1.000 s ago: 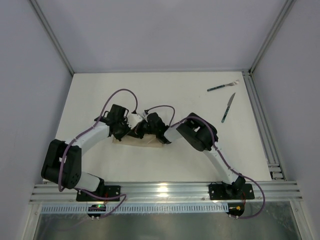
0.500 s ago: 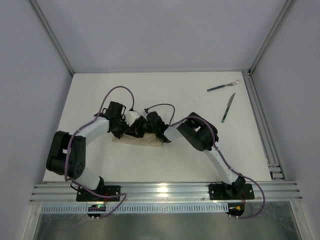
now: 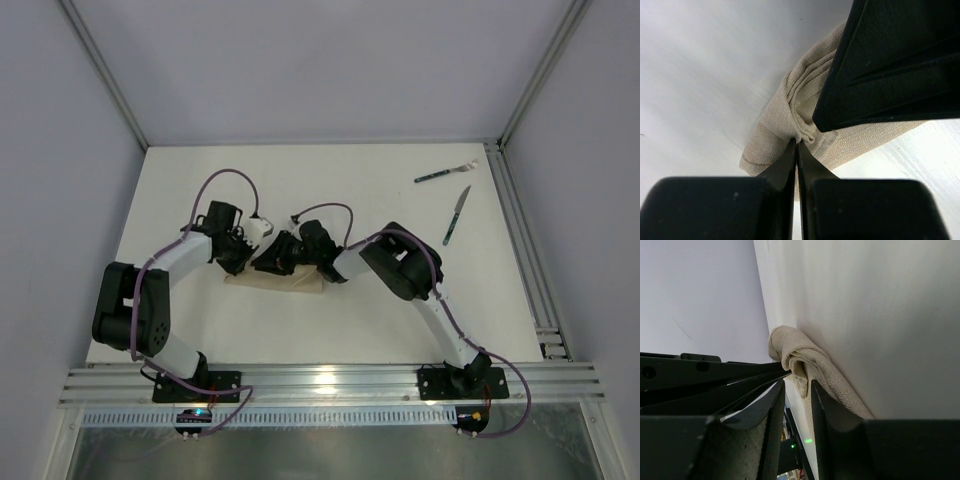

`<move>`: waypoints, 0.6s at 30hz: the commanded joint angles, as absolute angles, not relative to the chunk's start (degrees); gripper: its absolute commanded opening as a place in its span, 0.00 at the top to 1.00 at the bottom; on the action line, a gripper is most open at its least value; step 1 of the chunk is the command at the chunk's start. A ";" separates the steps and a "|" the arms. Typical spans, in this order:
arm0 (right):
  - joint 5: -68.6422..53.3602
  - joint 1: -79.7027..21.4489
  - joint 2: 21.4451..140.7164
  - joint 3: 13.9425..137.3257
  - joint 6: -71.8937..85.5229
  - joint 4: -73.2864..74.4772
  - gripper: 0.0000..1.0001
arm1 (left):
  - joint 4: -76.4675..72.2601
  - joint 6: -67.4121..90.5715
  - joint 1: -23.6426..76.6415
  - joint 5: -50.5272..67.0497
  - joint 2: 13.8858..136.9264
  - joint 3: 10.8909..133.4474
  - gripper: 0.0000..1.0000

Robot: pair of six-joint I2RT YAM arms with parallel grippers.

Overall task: Fold the napkin into a case and place the utensils inside
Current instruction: Grasp the top corner of the smaller rectangle folded napkin from the folded napkin.

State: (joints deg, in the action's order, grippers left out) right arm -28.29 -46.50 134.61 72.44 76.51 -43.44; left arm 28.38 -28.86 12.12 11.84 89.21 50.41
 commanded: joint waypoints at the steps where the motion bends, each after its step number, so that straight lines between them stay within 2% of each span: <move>1: -29.36 -48.25 134.03 74.26 73.92 -39.66 0.69 | 30.15 -27.69 11.69 13.97 88.95 50.80 1.00; 11: -27.25 -49.48 136.58 76.28 74.09 -36.39 0.75 | 30.41 -26.98 11.43 15.38 88.59 51.33 1.00; 13: -26.63 -49.75 137.11 77.86 74.09 -35.51 0.82 | 30.41 -26.81 11.51 15.38 88.42 51.42 1.00; 15: -25.93 -49.75 137.64 78.40 74.79 -36.29 0.96 | 30.59 -26.81 11.43 15.38 88.33 51.50 1.00; 18: -25.58 -49.66 137.90 79.62 76.02 -37.87 0.96 | 31.11 -26.89 11.16 15.55 87.80 51.50 1.00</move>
